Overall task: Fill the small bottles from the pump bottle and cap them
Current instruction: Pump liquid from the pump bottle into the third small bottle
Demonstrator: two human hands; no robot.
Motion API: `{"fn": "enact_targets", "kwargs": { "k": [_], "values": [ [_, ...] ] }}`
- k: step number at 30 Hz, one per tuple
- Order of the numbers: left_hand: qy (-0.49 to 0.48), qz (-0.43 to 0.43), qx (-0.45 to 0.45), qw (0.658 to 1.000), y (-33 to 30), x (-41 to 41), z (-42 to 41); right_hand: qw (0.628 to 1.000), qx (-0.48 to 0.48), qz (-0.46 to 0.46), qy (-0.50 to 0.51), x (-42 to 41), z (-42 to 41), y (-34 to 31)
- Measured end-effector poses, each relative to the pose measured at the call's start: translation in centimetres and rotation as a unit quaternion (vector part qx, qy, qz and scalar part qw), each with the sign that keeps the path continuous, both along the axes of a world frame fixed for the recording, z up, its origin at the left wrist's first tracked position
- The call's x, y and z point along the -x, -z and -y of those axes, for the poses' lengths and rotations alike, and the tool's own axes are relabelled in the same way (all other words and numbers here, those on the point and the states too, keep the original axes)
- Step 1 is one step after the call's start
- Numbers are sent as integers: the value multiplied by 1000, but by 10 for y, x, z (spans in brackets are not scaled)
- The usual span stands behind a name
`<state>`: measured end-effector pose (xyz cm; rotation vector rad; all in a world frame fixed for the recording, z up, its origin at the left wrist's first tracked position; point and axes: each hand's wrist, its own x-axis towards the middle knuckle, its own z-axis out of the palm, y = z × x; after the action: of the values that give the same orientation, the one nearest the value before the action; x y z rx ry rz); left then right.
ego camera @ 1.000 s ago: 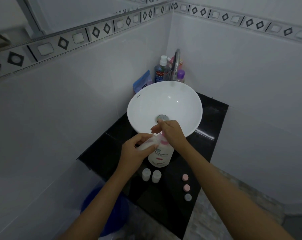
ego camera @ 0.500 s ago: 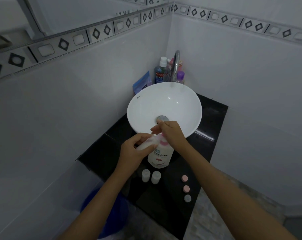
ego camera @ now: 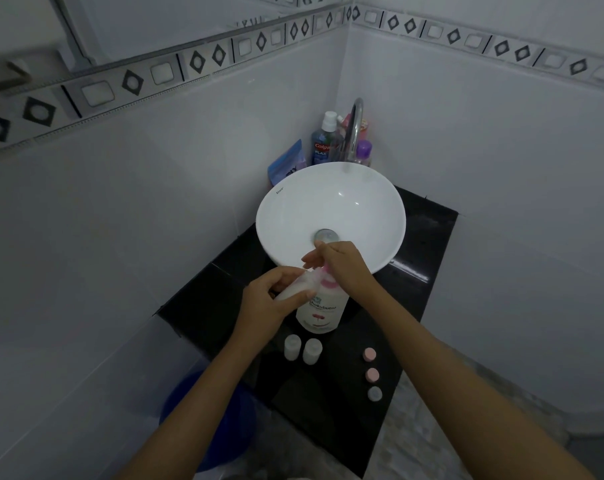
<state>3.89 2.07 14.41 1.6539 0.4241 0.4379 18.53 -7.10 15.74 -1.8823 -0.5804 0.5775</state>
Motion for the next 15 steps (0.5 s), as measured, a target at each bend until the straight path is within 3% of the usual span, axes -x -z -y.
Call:
{"fn": "enact_targets", "kwargs": {
  "k": [15],
  "values": [
    [-7, -15, -36, 999, 6, 0, -4, 997, -57, -44, 5, 3, -1, -14]
  ]
}}
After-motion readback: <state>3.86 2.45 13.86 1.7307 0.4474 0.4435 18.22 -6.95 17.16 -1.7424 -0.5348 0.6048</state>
